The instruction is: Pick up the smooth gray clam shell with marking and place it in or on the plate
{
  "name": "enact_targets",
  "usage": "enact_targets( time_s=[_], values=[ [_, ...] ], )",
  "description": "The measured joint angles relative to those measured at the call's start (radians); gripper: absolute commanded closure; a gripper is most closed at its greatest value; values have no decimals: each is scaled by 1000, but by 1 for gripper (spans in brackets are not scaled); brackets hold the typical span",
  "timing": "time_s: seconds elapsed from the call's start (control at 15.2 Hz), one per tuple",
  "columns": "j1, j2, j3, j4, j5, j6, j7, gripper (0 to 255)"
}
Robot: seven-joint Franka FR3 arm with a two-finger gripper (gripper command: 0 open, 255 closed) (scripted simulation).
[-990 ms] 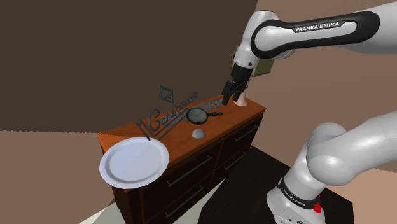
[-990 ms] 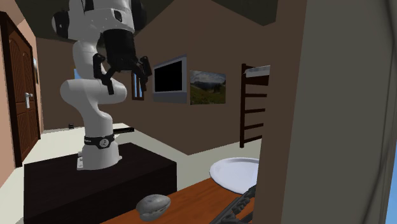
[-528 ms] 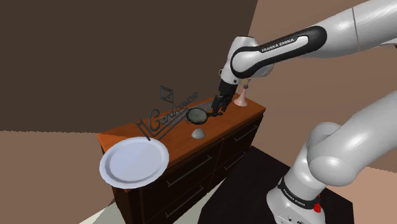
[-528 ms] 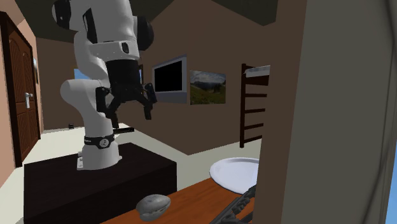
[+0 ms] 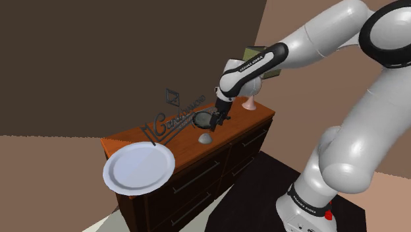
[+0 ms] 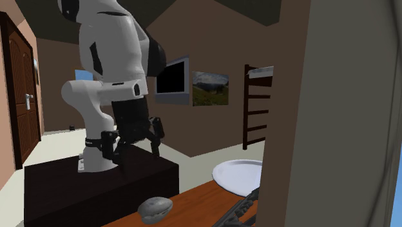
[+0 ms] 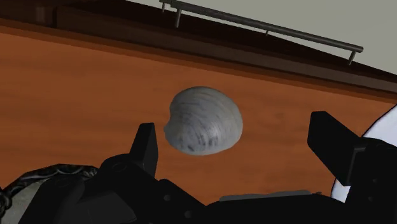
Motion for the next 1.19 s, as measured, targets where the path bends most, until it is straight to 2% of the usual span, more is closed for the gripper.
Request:
enact_targets(
  time_s=[0.13, 0.4, 0.79, 1.19],
  values=[
    [7, 101, 1, 52, 51, 36, -60, 0],
    [5, 215, 15, 85, 119, 99, -143, 0],
    [-1, 296, 40, 86, 184, 174, -192, 0],
    [-2, 308, 44, 89, 192, 183, -197, 0]
  ],
)
